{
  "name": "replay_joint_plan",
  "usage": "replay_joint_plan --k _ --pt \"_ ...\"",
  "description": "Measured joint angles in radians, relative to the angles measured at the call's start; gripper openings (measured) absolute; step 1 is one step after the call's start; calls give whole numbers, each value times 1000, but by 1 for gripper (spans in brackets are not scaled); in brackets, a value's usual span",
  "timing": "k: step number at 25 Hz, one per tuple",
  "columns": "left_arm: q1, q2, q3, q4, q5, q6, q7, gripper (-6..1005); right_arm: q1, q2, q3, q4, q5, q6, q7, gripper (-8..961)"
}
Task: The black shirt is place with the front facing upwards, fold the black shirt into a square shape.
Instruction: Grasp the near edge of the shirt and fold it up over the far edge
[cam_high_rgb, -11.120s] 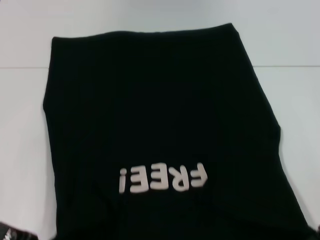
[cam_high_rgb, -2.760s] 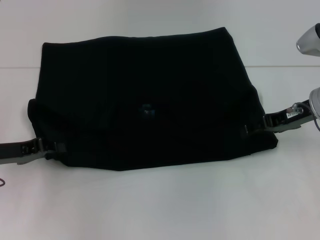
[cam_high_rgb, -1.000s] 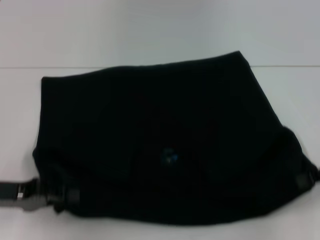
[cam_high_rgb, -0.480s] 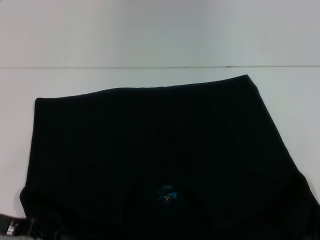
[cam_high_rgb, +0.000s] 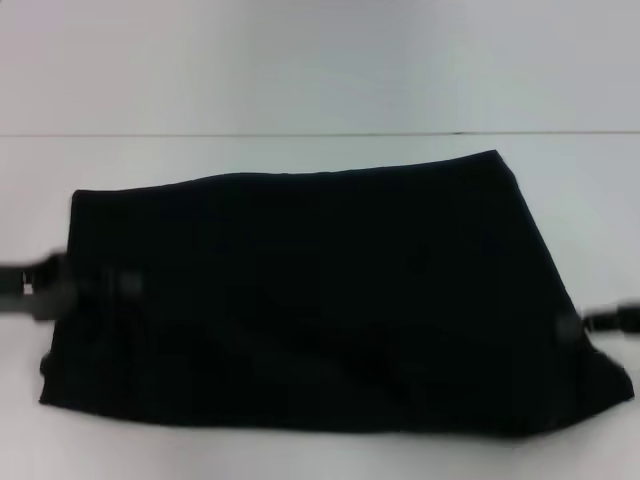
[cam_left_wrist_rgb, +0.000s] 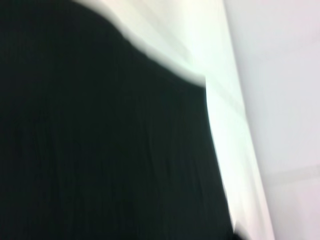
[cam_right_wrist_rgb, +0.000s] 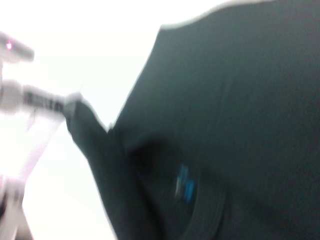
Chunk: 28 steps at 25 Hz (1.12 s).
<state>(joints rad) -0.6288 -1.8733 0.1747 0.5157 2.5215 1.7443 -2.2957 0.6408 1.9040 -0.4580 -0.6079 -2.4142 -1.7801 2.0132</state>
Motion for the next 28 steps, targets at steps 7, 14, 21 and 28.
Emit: replay_joint_plan --k 7,14,21,28 --pt "-10 -30 -81 -44 -214 -230 40 67 23 7 76 66 216 338 137 15" --pt "-30 -76 -83 -120 -309 -439 163 70 71 74 69 134 378 640 43 16" --pt "-60 -106 -85 -123 -362 -584 228 73 117 112 57 137 398 750 -31 16" --pt "-85 -116 -81 -127 -406 -692 264 76 128 120 57 145 451 772 -77 16"
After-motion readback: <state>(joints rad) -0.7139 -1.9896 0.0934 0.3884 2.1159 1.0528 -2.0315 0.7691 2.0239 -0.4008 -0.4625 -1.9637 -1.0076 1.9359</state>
